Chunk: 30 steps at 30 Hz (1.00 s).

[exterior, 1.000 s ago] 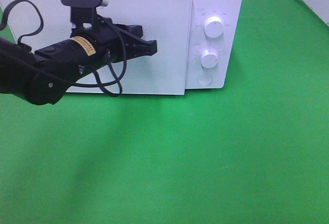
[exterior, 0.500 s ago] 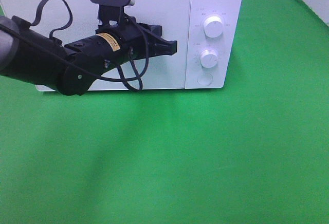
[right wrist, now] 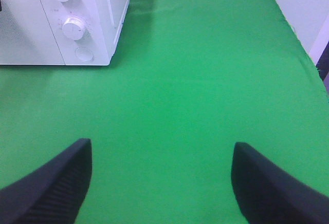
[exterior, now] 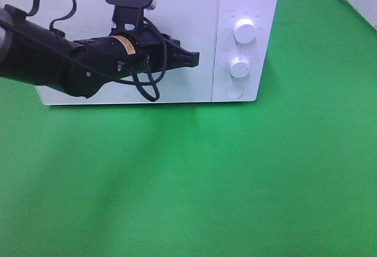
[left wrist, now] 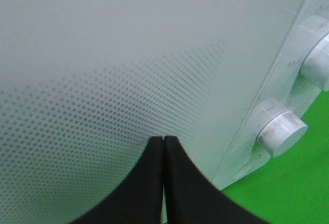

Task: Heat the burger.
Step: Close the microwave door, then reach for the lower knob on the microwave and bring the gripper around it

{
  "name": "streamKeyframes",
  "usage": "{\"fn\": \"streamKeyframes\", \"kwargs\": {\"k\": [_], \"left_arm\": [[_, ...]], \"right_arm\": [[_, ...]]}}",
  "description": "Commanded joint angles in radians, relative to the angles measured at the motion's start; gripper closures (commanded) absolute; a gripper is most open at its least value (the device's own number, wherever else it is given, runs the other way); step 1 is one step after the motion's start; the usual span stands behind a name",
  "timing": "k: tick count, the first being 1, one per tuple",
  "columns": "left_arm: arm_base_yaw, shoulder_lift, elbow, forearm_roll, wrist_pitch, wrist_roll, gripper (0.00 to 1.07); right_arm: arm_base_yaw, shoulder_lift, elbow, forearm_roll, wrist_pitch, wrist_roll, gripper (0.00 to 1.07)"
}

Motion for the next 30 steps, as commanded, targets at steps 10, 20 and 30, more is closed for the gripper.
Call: {"fn": "streamKeyframes", "kwargs": {"k": [10,20,30], "left_arm": [[-0.098,-0.091,-0.011,-0.027,0.334,-0.010,0.16],[-0.108,-0.208,-0.011,-0.029,0.750,-0.009,0.06],[-0.108,-0.335,-0.011,0.014,1.054,-0.009,0.06]], "right_arm": [[-0.007,-0.027,0.005,0.000,-0.010,-0.003,0.34],[-0.007,-0.027,0.005,0.000,-0.010,-0.003,0.34],[-0.007,-0.027,0.005,0.000,-0.010,-0.003,0.34]]}}
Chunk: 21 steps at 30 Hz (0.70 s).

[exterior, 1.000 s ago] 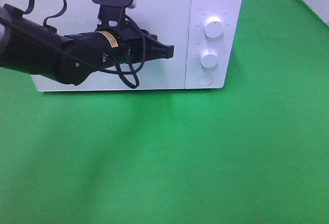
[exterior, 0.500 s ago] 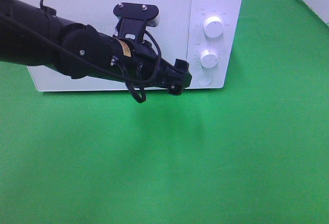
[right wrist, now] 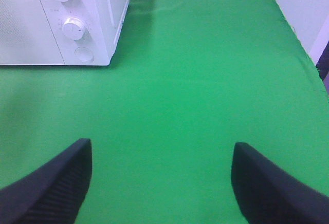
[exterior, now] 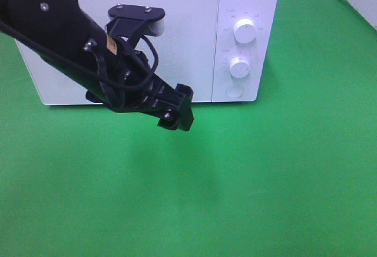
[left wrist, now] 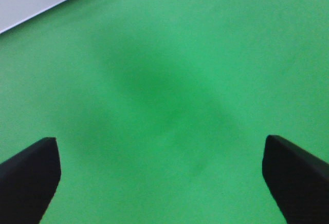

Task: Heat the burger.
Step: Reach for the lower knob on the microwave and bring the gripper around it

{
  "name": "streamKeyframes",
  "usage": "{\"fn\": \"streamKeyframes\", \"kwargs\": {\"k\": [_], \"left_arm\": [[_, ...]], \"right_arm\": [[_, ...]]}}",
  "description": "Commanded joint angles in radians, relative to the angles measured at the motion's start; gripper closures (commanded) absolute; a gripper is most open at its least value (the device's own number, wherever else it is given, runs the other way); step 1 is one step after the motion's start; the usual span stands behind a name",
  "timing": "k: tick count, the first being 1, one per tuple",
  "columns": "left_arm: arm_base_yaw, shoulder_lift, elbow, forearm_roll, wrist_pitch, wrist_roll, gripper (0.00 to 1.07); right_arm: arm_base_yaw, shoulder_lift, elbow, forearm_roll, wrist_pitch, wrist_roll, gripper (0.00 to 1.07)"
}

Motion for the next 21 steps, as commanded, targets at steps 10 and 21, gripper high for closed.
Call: {"fn": "streamKeyframes", "kwargs": {"k": [10,21], "left_arm": [[0.128,-0.112,-0.007,0.039,0.295,-0.009,0.06],[0.434,-0.216,-0.007,0.043,0.532,0.021,0.06]], "right_arm": [[-0.007,-0.027,0.005,0.000,-0.010,-0.003,0.34],[-0.007,-0.027,0.005,0.000,-0.010,-0.003,0.34]]}}
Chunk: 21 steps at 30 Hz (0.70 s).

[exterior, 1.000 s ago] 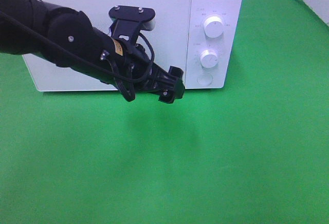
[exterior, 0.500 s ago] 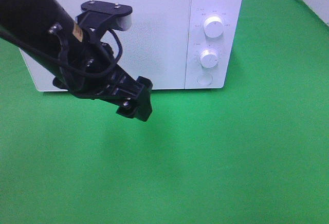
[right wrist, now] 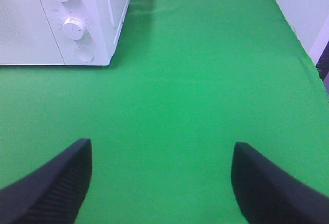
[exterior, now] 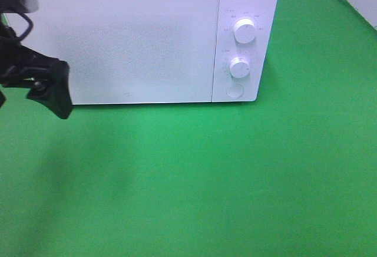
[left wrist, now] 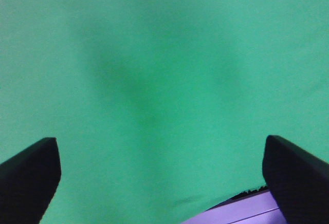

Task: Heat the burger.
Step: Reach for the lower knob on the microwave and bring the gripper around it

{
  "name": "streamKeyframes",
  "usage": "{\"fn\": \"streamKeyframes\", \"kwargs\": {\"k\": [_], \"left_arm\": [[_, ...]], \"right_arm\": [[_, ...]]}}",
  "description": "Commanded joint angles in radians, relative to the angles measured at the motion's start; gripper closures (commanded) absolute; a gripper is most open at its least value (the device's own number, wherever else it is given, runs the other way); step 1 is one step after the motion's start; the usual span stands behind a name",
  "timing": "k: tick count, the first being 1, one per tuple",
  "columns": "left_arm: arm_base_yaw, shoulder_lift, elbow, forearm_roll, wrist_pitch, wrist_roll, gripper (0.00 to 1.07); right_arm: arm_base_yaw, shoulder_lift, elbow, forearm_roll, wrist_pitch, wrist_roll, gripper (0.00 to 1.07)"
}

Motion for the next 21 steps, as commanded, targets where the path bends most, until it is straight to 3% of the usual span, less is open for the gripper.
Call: {"fn": "streamKeyframes", "kwargs": {"k": [1,2,4,9,11,14,18,21], "left_arm": [[0.105,-0.053,-0.006,0.011,0.096,0.029,0.06],[0.105,-0.053,-0.006,0.011,0.096,0.029,0.06],[0.197,-0.105,-0.006,0.009,0.148,0.042,0.06],[0.256,-0.144,-0.006,0.004,0.177,0.048,0.06],[0.329,-0.210,0.025,0.005,0.194,0.075,0.06],[0.349,-0.231,0.043,0.005,0.192,0.082,0.06],[0.410,-0.357,0.183,-0.001,0.160,0.084,0.06],[0.410,-0.405,0.231,0.003,0.164,0.085,0.06]], "right_arm": [[-0.007,-0.027,0.005,0.000,-0.010,-0.003,0.34],[-0.007,-0.027,0.005,0.000,-0.010,-0.003,0.34],[-0.007,-0.027,0.005,0.000,-0.010,-0.003,0.34],[-0.007,-0.027,0.005,0.000,-0.010,-0.003,0.34],[-0.007,-0.027,0.005,0.000,-0.010,-0.003,0.34],[-0.007,-0.027,0.005,0.000,-0.010,-0.003,0.34],[-0.007,-0.027,0.005,0.000,-0.010,-0.003,0.34],[-0.007,-0.027,0.005,0.000,-0.010,-0.003,0.34]]}}
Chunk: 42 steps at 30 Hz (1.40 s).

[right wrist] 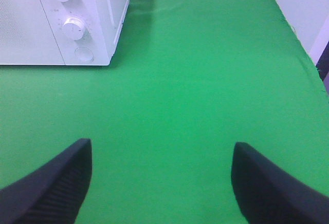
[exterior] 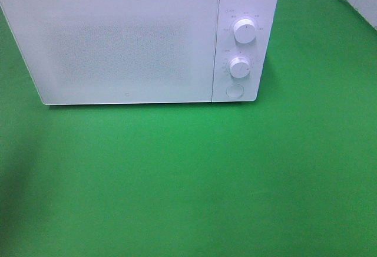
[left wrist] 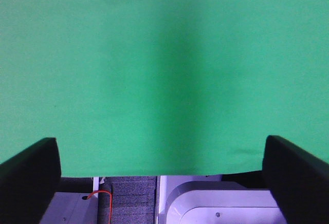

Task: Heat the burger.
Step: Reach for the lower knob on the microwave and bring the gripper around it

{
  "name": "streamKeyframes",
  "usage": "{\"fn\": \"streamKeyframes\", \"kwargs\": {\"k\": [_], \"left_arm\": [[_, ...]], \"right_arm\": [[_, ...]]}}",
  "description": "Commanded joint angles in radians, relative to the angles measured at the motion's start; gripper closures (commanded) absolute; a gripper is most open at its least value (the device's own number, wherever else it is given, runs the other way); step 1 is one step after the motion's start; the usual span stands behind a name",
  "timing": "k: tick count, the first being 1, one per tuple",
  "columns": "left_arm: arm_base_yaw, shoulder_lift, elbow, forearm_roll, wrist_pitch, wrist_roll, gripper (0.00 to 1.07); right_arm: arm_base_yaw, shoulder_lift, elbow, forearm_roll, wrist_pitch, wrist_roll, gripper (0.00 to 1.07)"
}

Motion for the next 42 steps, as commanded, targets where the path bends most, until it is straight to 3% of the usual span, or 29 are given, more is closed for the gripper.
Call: {"fn": "streamKeyframes", "kwargs": {"k": [1,8,13,17,27,33,42], "left_arm": [[0.005,-0.078,0.081,-0.008,-0.010,0.004,0.06],[0.005,-0.281,0.242,0.001,-0.030,0.011,0.06],[0.005,-0.360,0.291,0.004,-0.047,0.011,0.06],[0.005,-0.542,0.413,0.009,-0.113,0.011,0.06],[0.005,-0.897,0.426,0.005,-0.124,0.006,0.06],[0.005,-1.158,0.426,-0.046,-0.127,0.004,0.06],[0.004,-1.185,0.424,-0.048,-0.130,0.006,0.06]], "right_arm": [[-0.007,-0.027,0.005,0.000,-0.010,-0.003,0.34],[-0.007,-0.027,0.005,0.000,-0.010,-0.003,0.34],[-0.007,-0.027,0.005,0.000,-0.010,-0.003,0.34],[-0.007,-0.027,0.005,0.000,-0.010,-0.003,0.34],[-0.007,-0.027,0.005,0.000,-0.010,-0.003,0.34],[-0.007,-0.027,0.005,0.000,-0.010,-0.003,0.34],[-0.007,-0.024,0.005,0.002,-0.010,-0.003,0.34]]}}
